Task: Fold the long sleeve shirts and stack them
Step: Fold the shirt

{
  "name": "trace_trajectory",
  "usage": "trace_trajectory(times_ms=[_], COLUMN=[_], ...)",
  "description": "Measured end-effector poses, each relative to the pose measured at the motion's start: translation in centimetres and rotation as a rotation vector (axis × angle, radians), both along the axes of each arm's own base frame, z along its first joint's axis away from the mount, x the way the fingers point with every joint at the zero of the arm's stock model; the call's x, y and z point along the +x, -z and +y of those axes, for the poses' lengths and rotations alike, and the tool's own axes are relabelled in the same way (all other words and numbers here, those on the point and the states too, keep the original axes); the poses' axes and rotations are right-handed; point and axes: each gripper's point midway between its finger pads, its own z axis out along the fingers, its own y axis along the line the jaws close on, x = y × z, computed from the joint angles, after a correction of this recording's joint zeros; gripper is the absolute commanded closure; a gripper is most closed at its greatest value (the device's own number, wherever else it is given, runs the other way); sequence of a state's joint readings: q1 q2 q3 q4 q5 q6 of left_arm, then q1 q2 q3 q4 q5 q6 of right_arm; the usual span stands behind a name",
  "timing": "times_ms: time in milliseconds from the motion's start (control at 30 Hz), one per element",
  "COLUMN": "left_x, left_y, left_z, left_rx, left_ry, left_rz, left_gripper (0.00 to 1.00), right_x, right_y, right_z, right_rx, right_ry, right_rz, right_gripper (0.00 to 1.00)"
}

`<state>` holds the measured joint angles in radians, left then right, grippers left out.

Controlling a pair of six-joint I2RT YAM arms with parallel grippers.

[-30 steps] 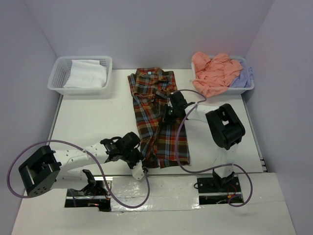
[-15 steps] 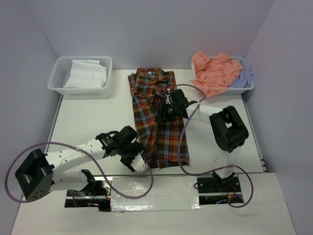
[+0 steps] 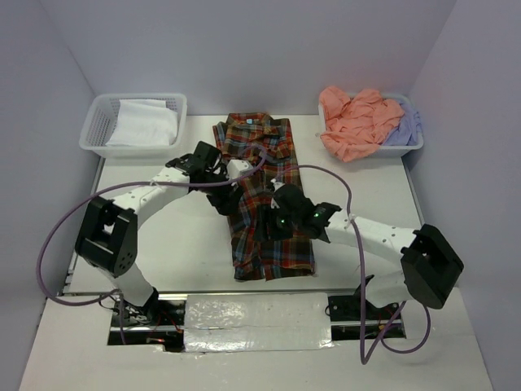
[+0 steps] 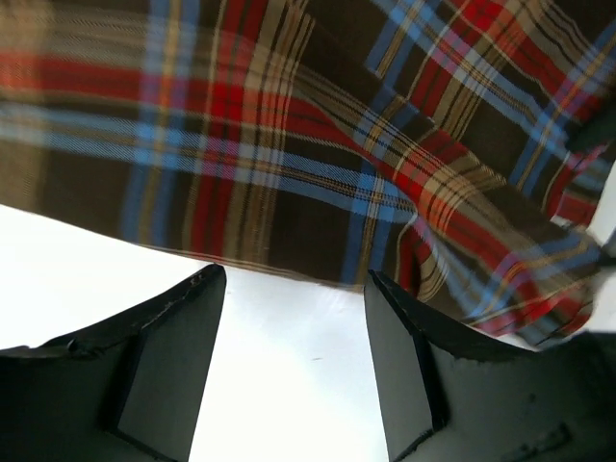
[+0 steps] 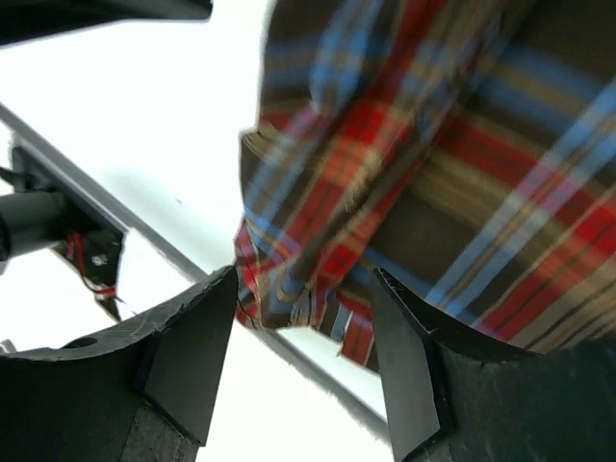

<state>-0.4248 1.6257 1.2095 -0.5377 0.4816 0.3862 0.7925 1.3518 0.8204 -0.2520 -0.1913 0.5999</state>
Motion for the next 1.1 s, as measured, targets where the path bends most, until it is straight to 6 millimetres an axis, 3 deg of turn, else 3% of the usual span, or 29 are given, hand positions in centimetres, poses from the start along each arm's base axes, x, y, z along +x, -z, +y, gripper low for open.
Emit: trace_trajectory(times_ms=[200, 367, 400, 533, 733, 867, 967, 1100], left_x=[0.4, 2.6, 3.0, 4.4, 8.6, 9.9, 10.7, 11.6], left_y=[3.8, 6.3, 6.7, 8.7, 8.9, 8.6, 8.4, 8.1], left_z=[0.1, 0.7, 0.8, 1.6, 1.9, 1.8, 1.9, 2.1], left_rx=[0.048, 0.104, 0.115, 0.174, 0.24, 0.267, 0.288, 0.306], left_ry=[-0.172, -0.261, -0.272, -0.306, -0.34, -0.312, -0.281, -0.238], left_rz=[0.155, 0.135, 0.127, 0.098, -0.015, -0.085, -0.143, -0.21], left_gripper=[0.28, 0.29, 0.29, 0.3, 0.31, 0.31, 0.31, 0.3], right_x=[-2.3, -2.9, -3.0, -3.9, -6.5, -7.1, -6.9, -5.9], right_y=[3.0, 4.7, 4.8, 5.5, 7.9, 7.8, 7.6, 7.3], right_z=[0.5, 0.0, 0.1, 0.4, -0.9, -0.9, -0.8, -0.8], right_rx=[-0.086, -0.136, -0.131, -0.097, -0.092, -0.062, -0.051, -0.051], right_ry=[0.039, 0.073, 0.074, 0.054, 0.003, -0.034, -0.056, -0.051], right_rz=[0.1, 0.161, 0.165, 0.194, 0.259, 0.245, 0.228, 0.214], right_gripper=[0.41, 0.63, 0.76, 1.0, 1.0, 1.0, 0.95, 0.74])
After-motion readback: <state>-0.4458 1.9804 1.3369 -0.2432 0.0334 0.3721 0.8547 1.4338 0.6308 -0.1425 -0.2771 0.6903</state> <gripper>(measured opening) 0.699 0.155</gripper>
